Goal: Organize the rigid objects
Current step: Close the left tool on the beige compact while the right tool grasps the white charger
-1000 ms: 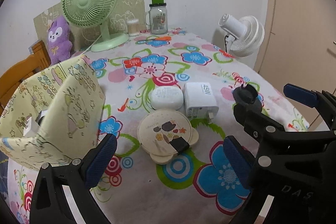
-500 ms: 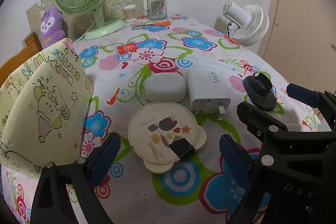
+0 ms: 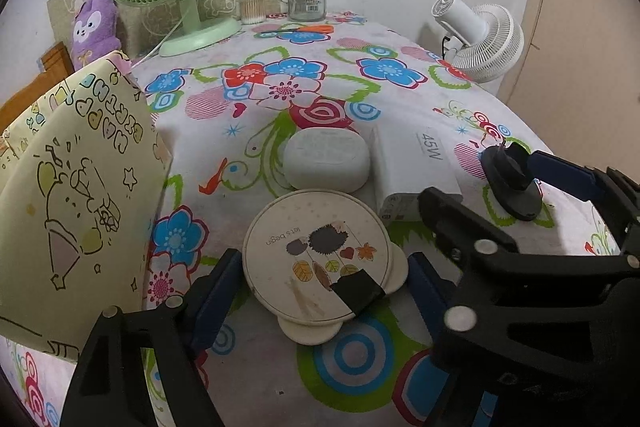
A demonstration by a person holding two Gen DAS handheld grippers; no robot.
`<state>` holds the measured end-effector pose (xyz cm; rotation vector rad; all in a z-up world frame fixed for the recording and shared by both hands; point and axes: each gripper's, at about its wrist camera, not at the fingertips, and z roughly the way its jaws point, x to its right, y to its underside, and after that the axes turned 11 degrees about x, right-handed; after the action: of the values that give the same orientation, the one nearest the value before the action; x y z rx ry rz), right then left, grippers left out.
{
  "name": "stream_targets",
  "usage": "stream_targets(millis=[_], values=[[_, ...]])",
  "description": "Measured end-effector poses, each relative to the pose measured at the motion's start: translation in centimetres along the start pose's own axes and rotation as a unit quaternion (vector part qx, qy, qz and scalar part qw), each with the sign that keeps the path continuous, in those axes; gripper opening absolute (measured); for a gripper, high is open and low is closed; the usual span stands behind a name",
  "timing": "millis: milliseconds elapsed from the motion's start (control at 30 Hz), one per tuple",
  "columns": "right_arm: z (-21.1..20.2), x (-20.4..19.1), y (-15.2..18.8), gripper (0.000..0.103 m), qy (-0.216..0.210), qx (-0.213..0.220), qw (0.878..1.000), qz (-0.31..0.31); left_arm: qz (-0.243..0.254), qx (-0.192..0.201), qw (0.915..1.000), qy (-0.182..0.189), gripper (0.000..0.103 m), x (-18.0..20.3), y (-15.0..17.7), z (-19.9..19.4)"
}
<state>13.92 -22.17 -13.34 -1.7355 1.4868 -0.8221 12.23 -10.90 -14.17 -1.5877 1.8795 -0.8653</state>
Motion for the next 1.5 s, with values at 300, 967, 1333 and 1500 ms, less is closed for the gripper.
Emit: stream_targets(millis=[300, 967, 1333, 1500], values=[[1.2, -1.1, -0.6, 0.097, -0.013, -0.007, 1.0, -0.014, 0.001, 0.006, 1.0, 0.0, 0.086, 0.1, -0.3, 0.4], [4.7, -3.1, -1.6, 0.096, -0.041, -0.031, 0.999, -0.017, 0.002, 0.009, 1.0, 0.001, 0.084, -1.4, -0.3, 0.5], [3.6, -3.1, -1.3, 0.053, -0.047, -0.036, 0.998, -0.016, 0.007, 0.008, 0.9999, -0.007, 0.084, -0.9, -0.3, 0.3], [2.9, -2.8, -0.8, 0.052, -0.041, -0.039, 0.998, -0.012, 0.014, 0.013, 0.9998, -0.007, 0.084, -0.4, -0.2, -0.1]])
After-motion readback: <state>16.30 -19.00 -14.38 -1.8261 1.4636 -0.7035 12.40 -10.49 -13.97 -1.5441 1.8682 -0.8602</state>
